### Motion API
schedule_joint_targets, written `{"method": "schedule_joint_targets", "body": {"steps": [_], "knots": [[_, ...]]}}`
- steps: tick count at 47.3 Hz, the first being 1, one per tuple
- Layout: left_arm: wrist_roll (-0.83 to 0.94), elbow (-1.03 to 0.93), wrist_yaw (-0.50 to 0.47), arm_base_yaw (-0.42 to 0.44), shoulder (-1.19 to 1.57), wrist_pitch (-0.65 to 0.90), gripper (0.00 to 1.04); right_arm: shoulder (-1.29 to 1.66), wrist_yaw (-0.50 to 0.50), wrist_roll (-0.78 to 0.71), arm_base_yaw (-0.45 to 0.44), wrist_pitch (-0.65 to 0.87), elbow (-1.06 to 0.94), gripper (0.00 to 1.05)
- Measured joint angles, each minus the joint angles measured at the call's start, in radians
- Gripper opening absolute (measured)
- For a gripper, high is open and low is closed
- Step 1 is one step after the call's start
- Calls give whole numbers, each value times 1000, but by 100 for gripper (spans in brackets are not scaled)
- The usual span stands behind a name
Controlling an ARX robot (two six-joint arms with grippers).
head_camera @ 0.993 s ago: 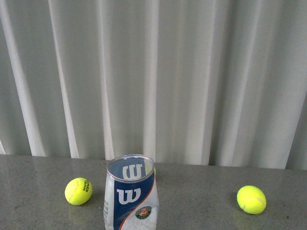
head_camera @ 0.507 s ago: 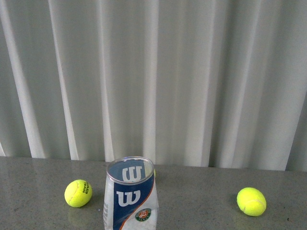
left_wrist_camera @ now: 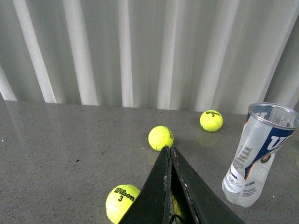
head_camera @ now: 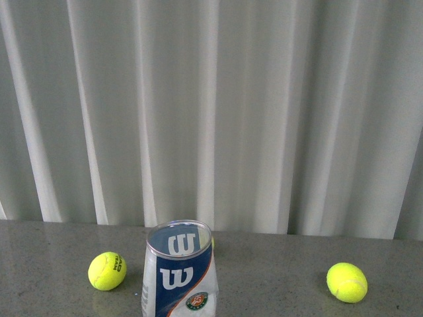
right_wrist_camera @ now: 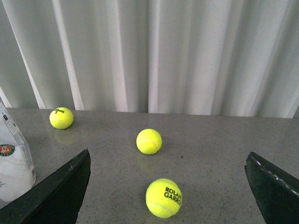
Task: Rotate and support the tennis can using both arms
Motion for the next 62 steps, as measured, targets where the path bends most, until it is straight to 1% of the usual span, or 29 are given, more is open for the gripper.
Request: {"method": "schedule_joint_targets", "body": {"steps": [1,4,6,16,17,18,20,22,30,34,37,40,41,43,62], "knots": [[0,0,0,0,-8,-8,4,0,0,0,0,0,0,98],[0,0,1,0,-100,-131,4,0,0,0,0,0,0,98],[0,0,1,0,-141,-172,4,0,0,0,0,0,0,98],[0,0,1,0,-176,-182,4,0,0,0,0,0,0,98],[0,0,1,0,-176,-182,6,0,0,0,0,0,0,98],[0,0,1,0,-176,-182,9,0,0,0,0,0,0,98],[0,0,1,0,-176,-183,20,0,0,0,0,0,0,98],[0,0,1,0,-176,-183,26,0,0,0,0,0,0,98],[0,0,1,0,-176,-183,54,0,0,0,0,0,0,98],[0,0,1,0,-177,-183,74,0,0,0,0,0,0,98],[0,0,1,0,-177,-183,84,0,0,0,0,0,0,98],[0,0,1,0,-177,-183,98,0,0,0,0,0,0,98],[1,0,0,0,-177,-183,100,0,0,0,0,0,0,98],[0,0,0,0,-177,-183,97,0,0,0,0,0,0,98],[0,0,1,0,-177,-183,98,0,0,0,0,0,0,98]]}}
